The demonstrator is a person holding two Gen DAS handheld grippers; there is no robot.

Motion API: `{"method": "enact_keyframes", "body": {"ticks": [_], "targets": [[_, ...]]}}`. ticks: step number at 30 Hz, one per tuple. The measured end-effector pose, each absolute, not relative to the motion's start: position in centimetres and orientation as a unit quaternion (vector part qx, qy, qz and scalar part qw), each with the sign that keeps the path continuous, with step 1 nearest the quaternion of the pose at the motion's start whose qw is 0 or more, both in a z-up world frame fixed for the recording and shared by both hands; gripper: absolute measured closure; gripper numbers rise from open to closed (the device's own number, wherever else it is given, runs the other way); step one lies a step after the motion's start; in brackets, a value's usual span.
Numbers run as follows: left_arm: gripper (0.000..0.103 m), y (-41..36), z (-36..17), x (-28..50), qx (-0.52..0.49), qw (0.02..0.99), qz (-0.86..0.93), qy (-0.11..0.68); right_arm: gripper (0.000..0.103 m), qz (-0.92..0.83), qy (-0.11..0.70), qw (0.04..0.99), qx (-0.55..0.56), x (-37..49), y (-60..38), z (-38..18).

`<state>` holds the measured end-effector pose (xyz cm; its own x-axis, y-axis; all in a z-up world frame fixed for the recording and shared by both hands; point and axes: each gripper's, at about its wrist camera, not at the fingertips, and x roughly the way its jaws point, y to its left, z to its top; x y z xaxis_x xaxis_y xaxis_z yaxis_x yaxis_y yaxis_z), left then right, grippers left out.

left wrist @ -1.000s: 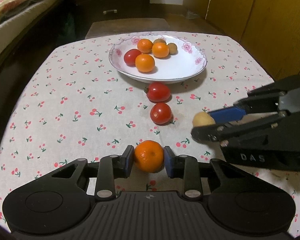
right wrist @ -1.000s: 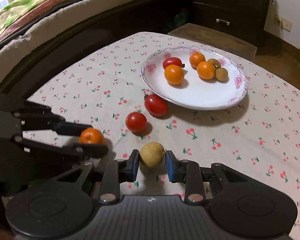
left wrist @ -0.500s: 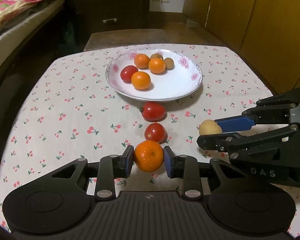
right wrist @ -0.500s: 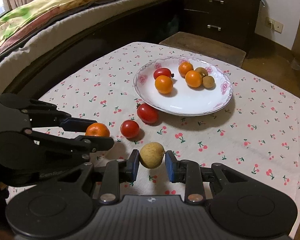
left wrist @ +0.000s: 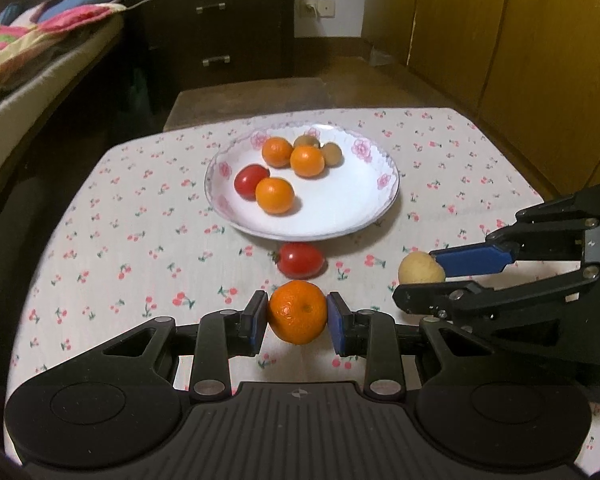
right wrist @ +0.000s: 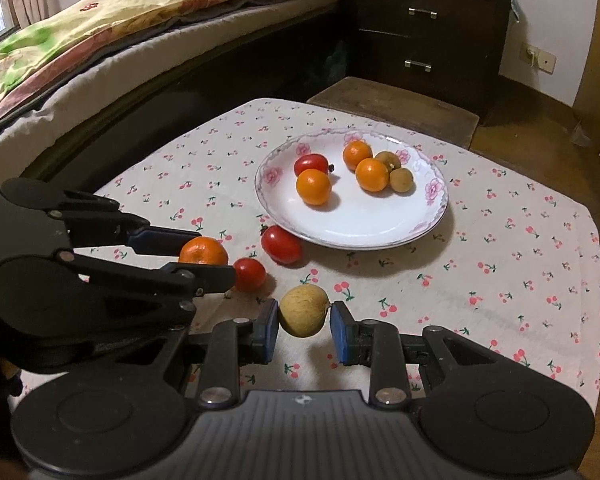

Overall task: Organize fruits
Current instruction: 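Carry the brown fruit and tangerine over the white plate with both tools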

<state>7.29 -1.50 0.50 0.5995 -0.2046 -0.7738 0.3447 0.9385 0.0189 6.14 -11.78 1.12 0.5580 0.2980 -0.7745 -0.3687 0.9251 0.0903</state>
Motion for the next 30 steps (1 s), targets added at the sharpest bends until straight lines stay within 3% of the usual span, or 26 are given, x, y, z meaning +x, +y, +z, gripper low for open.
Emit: {"method": "enact_keyframes", "body": {"ticks": [30], "targets": [[0.065,-3.5,2.6,11.8,0.095,0.905,-0.14,0.39,0.073,0.165,0.406,0.898,-0.029,10.2,-13.6,2.9]]}}
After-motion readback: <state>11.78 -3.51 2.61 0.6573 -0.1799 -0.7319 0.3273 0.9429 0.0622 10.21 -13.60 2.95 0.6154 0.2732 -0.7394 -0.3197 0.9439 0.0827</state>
